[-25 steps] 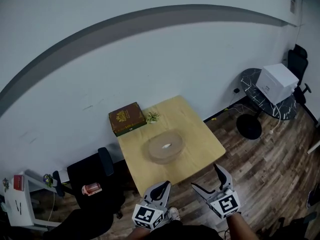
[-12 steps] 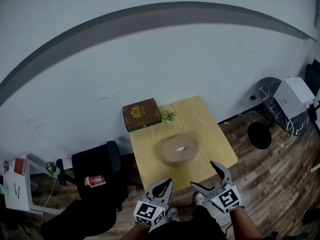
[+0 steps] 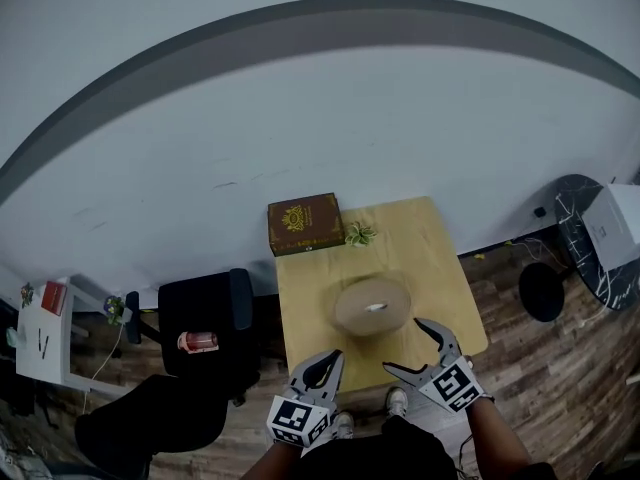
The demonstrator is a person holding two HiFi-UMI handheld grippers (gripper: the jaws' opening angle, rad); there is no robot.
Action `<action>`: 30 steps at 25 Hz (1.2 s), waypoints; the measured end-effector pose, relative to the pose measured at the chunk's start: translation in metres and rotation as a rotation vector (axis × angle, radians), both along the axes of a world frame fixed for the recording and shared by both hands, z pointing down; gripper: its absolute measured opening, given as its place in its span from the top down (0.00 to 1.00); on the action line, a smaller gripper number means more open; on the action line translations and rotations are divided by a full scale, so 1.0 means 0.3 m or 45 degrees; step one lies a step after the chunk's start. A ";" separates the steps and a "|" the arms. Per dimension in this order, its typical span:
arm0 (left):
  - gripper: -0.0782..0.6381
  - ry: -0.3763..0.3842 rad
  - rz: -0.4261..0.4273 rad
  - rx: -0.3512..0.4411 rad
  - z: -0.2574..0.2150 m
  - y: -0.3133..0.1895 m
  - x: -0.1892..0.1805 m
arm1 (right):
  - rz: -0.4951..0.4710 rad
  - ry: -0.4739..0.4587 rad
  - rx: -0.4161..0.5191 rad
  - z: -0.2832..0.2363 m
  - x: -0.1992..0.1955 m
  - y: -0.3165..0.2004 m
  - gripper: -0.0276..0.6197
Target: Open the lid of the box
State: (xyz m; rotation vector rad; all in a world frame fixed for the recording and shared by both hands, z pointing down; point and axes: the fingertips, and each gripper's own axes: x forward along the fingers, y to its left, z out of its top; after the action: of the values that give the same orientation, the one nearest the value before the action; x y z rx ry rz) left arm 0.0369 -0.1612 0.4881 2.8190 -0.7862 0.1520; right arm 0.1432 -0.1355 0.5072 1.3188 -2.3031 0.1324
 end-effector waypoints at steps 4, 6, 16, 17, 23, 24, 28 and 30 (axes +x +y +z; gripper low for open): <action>0.86 -0.017 -0.039 0.017 0.007 -0.021 0.039 | -0.119 0.080 -0.078 0.056 0.040 -0.051 0.25; 0.86 -0.033 -0.065 0.018 0.024 -0.027 0.047 | -0.188 0.138 -0.138 0.094 0.058 -0.069 0.25; 0.86 -0.078 -0.292 -0.041 0.058 -0.050 0.040 | -0.561 0.302 -0.484 0.268 0.049 -0.138 0.32; 0.86 -0.082 -0.316 -0.044 0.065 -0.051 0.036 | -0.594 0.313 -0.512 0.283 0.042 -0.146 0.33; 0.86 -0.067 -0.451 -0.055 0.078 -0.038 0.032 | -0.765 0.419 -0.625 0.346 0.011 -0.175 0.36; 0.86 -0.067 -0.468 -0.060 0.081 -0.030 0.032 | -0.790 0.442 -0.635 0.355 0.007 -0.179 0.36; 0.86 -0.068 -0.507 -0.076 0.095 -0.005 0.028 | -0.856 0.506 -0.679 0.396 0.000 -0.193 0.38; 0.86 -0.068 -0.508 -0.092 0.107 -0.004 0.021 | -0.864 0.542 -0.695 0.419 0.002 -0.208 0.38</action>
State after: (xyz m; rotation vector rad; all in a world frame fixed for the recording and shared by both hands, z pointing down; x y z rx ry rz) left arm 0.0432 -0.1623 0.5202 2.5377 -1.3041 0.1867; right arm 0.1438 -0.1978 0.6328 0.2365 -2.0082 0.2075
